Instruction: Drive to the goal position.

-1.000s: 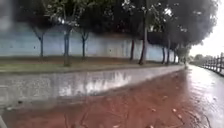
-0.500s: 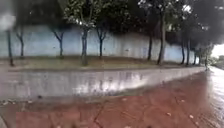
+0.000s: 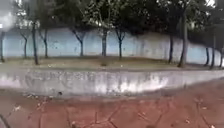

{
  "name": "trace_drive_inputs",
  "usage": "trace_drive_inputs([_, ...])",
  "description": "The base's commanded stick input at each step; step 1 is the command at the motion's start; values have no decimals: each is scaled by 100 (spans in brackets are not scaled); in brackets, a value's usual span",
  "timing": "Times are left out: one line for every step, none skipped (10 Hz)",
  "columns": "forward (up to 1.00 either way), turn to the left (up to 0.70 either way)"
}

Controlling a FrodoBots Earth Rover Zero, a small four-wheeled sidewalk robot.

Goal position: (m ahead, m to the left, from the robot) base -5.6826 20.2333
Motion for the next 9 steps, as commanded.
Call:
trace_drive_inputs([0,85])
trace_drive_inputs([0,85])
trace_drive_inputs([0,85])
trace_drive_inputs([0,85])
trace_drive_inputs([0,85])
trace_drive_inputs([0,85])
trace_drive_inputs([0,85])
trace_drive_inputs([0,85])
trace_drive_inputs([0,85])
